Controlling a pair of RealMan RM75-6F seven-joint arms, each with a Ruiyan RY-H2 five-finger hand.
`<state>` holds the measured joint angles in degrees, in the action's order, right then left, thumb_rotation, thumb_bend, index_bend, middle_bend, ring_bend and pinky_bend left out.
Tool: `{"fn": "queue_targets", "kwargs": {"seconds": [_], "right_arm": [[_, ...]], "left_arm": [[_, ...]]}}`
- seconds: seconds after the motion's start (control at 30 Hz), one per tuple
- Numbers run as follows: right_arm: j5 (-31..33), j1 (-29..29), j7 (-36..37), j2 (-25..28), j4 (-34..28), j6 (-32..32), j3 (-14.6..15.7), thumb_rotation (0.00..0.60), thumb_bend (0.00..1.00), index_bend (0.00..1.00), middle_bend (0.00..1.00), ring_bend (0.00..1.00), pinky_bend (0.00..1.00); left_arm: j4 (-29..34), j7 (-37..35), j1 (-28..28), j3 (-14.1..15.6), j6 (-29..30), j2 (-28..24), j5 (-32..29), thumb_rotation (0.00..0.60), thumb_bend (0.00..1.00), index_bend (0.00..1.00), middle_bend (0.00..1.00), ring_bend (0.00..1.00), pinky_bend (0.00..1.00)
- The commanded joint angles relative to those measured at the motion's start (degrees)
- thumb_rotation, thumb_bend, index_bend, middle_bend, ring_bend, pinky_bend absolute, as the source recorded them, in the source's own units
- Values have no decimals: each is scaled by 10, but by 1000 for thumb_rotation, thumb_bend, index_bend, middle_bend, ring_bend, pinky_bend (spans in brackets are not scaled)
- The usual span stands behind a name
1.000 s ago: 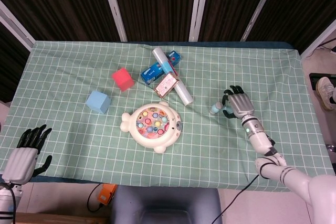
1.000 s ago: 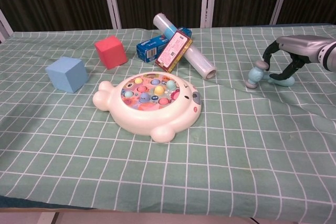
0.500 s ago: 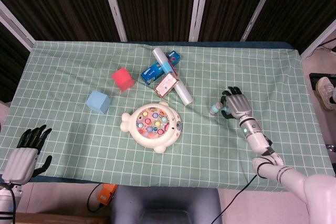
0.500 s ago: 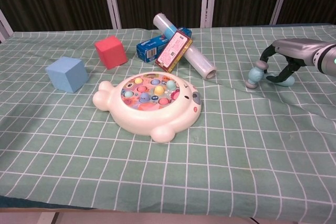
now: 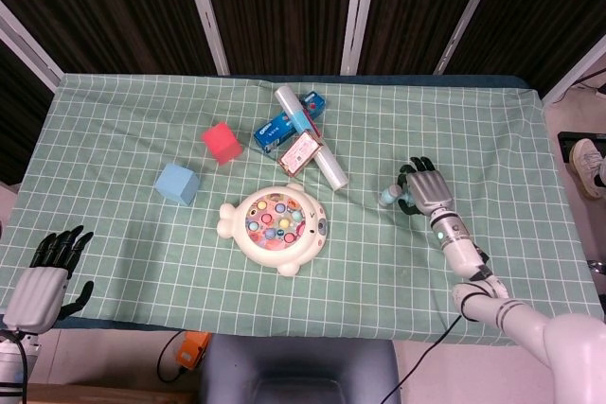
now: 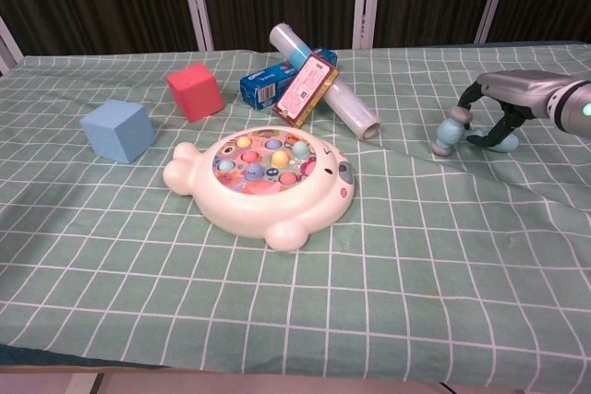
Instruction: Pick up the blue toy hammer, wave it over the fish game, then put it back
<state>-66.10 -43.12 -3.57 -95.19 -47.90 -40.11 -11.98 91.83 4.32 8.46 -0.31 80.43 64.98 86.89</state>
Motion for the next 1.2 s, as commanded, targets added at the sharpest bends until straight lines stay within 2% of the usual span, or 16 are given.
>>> {"fn": "queue_targets", "kwargs": {"seconds": [0.03,0.27,0.33,0.47,0.53,0.63,1.2], "right_arm": [[1,0,-2,-2,1,-1,-1,600,535,633,338,125,82],[3,0,-5,-3,2,-4,-2,600,548,659,358,150,126],[5,0,-9,-4,4,-5,-2,600,555,685,375,185,178],[10,0,-17,-10,10,-4,-2,600,575,710,425,301,346],[11,0,-21,-12,13,-3,-1,600,588,727,469,390,438],[12,0,-28,-16,17,-4,0,600,591,755,518,512,523],[2,3,-25,-49,54,-29,-1,600,581,931,673,695,735]], "left_arm": [[0,0,0,0,0,0,0,600,414,0,0,0,61],[1,-2,-1,1,1,-1,2,600,416,0,0,0,61],[1,-3,-1,1,2,-2,2,600,416,0,0,0,61],[0,-4,-1,1,2,-2,2,600,416,0,0,0,61],[1,-4,-1,1,2,-2,2,600,416,0,0,0,61],[1,-4,-1,1,2,-2,2,600,415,0,0,0,61],[1,-7,-2,2,4,-3,5,600,416,0,0,0,61]]}}
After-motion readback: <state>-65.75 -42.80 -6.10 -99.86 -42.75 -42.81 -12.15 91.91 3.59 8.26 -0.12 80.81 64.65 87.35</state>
